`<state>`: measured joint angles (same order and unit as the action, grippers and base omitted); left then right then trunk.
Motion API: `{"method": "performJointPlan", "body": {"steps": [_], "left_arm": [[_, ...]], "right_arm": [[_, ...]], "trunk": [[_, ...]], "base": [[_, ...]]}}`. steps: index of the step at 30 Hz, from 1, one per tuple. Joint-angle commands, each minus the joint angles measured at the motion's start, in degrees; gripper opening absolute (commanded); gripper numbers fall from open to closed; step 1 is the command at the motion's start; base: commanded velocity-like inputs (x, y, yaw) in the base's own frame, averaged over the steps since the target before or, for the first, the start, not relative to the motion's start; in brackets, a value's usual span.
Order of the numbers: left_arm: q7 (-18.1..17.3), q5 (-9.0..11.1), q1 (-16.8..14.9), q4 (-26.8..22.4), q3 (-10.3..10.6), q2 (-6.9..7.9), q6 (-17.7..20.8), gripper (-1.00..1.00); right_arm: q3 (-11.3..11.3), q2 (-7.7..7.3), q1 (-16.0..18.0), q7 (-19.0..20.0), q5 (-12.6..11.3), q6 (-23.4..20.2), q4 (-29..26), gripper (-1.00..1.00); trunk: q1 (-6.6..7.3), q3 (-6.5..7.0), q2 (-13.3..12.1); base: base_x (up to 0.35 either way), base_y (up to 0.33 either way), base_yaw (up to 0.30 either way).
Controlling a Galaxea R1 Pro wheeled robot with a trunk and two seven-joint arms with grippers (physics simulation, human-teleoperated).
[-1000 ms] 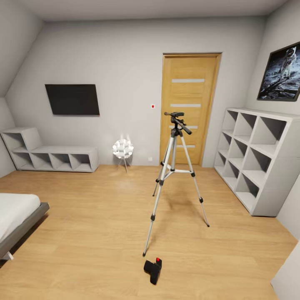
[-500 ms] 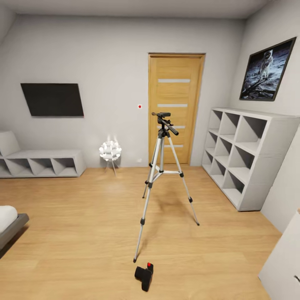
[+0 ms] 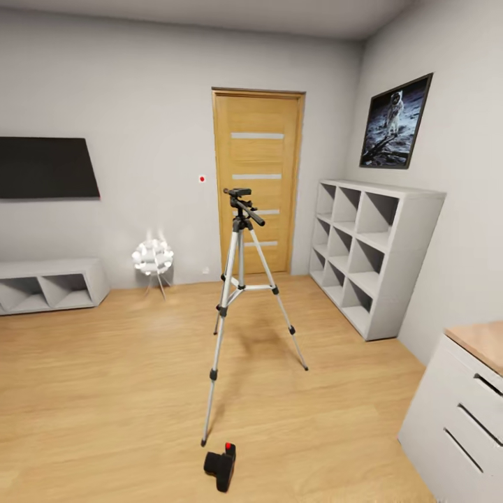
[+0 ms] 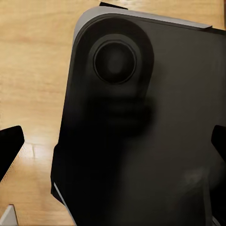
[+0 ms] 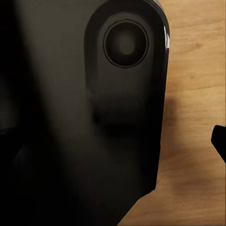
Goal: Attach the digital camera to the camera tripod in the bedroom.
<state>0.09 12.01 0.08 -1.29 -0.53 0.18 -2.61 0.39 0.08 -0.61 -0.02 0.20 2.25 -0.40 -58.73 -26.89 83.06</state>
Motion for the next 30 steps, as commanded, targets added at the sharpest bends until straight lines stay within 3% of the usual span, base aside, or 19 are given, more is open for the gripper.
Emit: {"method": "performJointPlan", "body": {"steps": [1,30], "left_arm": [[0.0,0.3,0.0,0.0,0.0,0.00,-0.1,1.00],[0.1,0.4,0.0,-0.1,0.0,0.00,-0.1,1.00]], "right_arm": [[0.0,0.01,0.0,0.0,0.0,0.1,0.0,1.00],[0.0,0.00,0.0,-0.1,0.0,0.1,0.0,1.00]], "trunk": [[0.00,-0.04,0.0],[0.00,-0.04,0.0]], "base": [[0.000,0.000,-0.287],[0.000,0.000,-0.279]]}}
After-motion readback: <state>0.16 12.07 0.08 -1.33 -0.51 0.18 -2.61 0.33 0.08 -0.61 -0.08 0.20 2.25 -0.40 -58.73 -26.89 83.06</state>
